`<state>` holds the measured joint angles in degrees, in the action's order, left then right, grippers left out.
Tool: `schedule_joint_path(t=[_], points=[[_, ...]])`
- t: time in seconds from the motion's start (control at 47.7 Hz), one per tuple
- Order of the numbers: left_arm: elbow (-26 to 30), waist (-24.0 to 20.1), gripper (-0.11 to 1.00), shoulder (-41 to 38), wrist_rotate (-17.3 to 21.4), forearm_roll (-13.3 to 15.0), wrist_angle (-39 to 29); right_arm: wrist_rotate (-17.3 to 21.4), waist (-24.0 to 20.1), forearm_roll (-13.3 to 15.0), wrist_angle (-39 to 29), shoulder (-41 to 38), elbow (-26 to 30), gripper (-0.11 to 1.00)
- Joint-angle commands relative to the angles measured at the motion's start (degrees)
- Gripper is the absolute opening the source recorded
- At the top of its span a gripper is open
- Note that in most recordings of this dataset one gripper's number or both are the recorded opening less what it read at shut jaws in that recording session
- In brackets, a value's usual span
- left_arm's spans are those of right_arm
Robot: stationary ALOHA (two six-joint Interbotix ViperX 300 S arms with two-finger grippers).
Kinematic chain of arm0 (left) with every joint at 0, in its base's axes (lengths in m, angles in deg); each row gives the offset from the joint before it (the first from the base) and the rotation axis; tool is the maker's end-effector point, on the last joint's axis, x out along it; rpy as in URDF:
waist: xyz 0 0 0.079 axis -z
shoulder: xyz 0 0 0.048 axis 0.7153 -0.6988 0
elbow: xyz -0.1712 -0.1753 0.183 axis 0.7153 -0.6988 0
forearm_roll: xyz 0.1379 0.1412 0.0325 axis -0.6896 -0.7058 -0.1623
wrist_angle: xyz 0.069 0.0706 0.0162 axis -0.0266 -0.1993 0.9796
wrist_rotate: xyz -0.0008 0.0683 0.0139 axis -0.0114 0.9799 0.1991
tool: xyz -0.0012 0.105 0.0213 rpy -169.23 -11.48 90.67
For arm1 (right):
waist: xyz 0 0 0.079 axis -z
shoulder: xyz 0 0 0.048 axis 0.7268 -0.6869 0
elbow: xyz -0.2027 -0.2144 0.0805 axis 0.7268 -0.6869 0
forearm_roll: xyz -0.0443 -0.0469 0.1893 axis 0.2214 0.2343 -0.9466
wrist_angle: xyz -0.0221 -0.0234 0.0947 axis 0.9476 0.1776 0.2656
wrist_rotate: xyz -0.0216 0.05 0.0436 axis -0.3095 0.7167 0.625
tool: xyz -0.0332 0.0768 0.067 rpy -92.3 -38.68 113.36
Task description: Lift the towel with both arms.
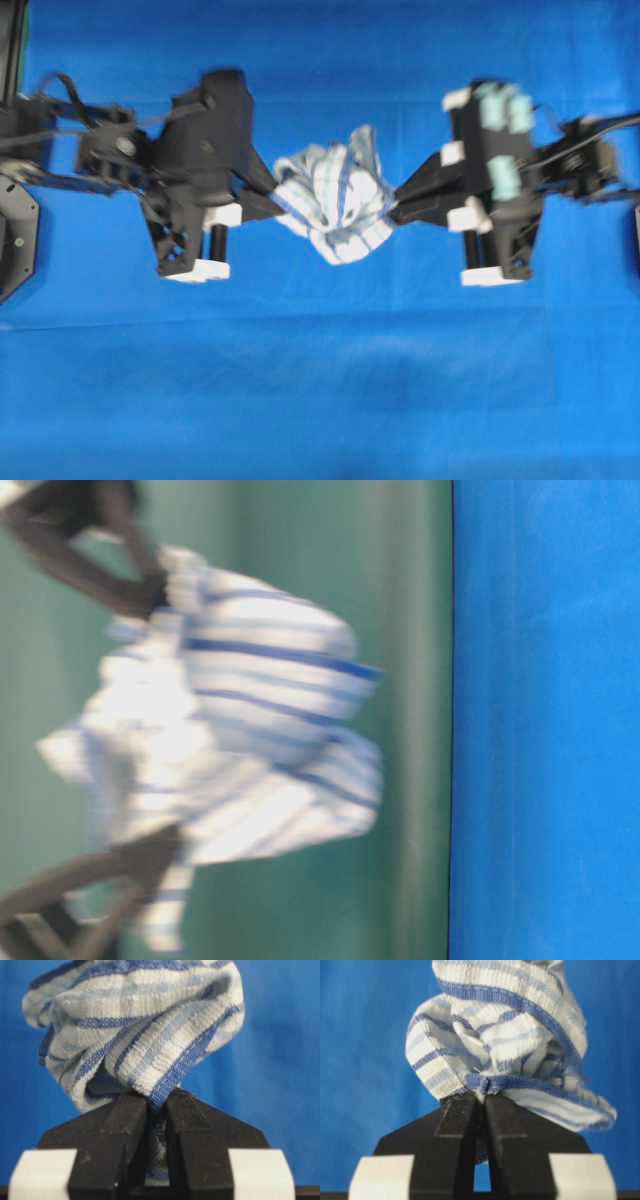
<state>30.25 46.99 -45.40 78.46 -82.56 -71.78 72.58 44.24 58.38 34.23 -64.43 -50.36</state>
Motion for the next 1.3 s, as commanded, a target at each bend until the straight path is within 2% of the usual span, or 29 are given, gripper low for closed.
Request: schedule_joint_path(t=[0.0,0.21,0.398,0.608,0.671,0.796,0.88,0.943,0.985,1.048,1.279], points=[[4.31,-0.26,0.04,2.9,0.88,-0.26,-1.76,-0.09,0.09,0.62,-2.55,2.9,4.04,0.05],[8.88,-0.44,0.04,5.62,2.02,-0.26,-2.72,-0.26,0.09,1.23,-7.47,6.59,9.4,0.05],[9.4,-0.35,0.04,5.1,2.37,-0.26,-2.81,-0.35,0.0,1.23,-7.91,6.86,9.93,0.05],[9.14,-0.35,0.05,5.27,5.63,-0.09,-2.72,-0.97,0.0,1.23,-7.65,5.1,10.72,0.05],[9.05,-0.35,0.14,5.45,5.71,0.0,-2.72,-1.05,0.0,1.23,-7.73,4.83,10.72,0.05],[8.96,-0.35,0.5,5.62,5.54,0.09,-2.37,-0.26,0.0,1.14,-7.73,4.75,10.81,0.08],[8.88,-0.35,0.74,5.62,5.27,0.26,-2.37,0.0,0.0,1.23,-7.91,4.75,10.81,0.32],[8.79,-0.35,0.88,5.71,5.27,0.26,-2.37,0.0,0.0,1.23,-7.91,4.75,10.72,0.5],[8.7,-0.35,0.9,5.8,5.27,0.35,-2.46,0.0,0.0,1.23,-7.91,4.75,10.72,0.6],[8.44,-0.09,0.89,5.98,5.19,0.44,-2.55,0.0,0.09,1.23,-7.91,4.66,10.72,0.7],[5.36,0.79,0.9,5.62,4.13,0.53,-2.37,0.97,0.09,1.23,-8.7,4.31,9.05,0.68]])
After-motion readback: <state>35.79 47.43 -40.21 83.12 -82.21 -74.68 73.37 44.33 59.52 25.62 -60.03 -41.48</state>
